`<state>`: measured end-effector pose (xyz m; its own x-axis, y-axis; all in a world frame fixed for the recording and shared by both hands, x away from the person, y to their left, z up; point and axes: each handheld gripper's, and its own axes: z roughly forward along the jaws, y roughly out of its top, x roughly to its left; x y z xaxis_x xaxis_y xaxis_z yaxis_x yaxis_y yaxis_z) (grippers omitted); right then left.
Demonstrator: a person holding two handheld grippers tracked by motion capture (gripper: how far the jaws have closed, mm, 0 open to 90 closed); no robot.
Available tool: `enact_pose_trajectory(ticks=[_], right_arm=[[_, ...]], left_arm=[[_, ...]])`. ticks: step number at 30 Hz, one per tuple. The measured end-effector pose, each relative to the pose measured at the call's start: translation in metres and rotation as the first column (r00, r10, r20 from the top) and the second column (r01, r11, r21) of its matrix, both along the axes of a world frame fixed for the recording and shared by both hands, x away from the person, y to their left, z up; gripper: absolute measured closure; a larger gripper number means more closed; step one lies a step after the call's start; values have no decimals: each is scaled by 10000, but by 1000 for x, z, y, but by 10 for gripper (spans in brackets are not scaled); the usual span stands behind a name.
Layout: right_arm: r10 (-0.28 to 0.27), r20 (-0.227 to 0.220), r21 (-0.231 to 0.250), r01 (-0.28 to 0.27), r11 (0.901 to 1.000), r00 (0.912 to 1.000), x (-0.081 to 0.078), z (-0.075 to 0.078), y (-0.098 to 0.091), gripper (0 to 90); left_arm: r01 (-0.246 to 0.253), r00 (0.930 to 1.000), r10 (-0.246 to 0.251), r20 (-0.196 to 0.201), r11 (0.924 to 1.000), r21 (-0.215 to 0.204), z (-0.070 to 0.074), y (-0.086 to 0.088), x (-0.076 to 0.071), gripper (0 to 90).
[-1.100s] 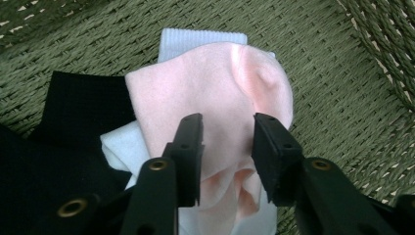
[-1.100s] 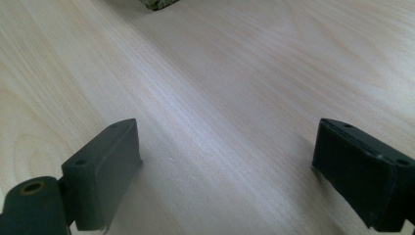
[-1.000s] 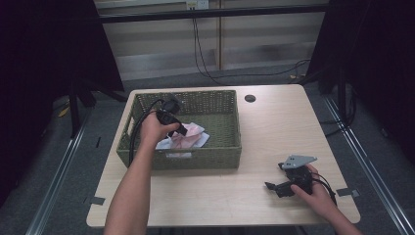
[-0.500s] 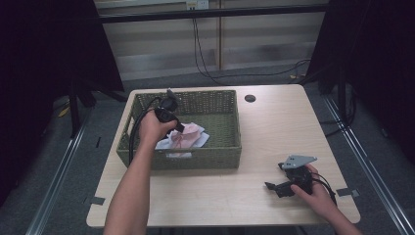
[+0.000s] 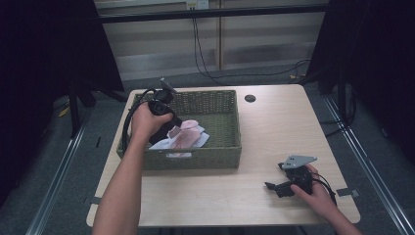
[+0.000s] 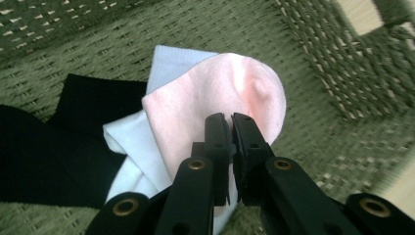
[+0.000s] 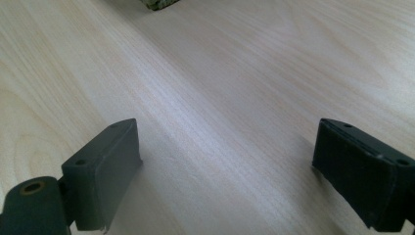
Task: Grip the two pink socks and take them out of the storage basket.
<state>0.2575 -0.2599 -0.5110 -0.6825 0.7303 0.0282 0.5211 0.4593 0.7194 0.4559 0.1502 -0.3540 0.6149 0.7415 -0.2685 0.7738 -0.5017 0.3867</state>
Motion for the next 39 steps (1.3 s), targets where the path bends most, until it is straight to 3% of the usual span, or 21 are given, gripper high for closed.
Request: enact_pose_trajectory(ticks=[12,25,39], right_arm=[[0,0,-6,0,10000,10000,0,0,0,97],[0,-3,-5,0,10000,10000,0,0,0,97],[0,1,-6,0,10000,10000,0,0,0,97]], left_arm=[[581,9968,-594,-526,9980,-258,24,-1,-13,859],[858,9948,-879,-518,9955,-412,48,-7,-24,859],[1458,9875,-1489,-509,9875,-602,68,-12,-45,859]])
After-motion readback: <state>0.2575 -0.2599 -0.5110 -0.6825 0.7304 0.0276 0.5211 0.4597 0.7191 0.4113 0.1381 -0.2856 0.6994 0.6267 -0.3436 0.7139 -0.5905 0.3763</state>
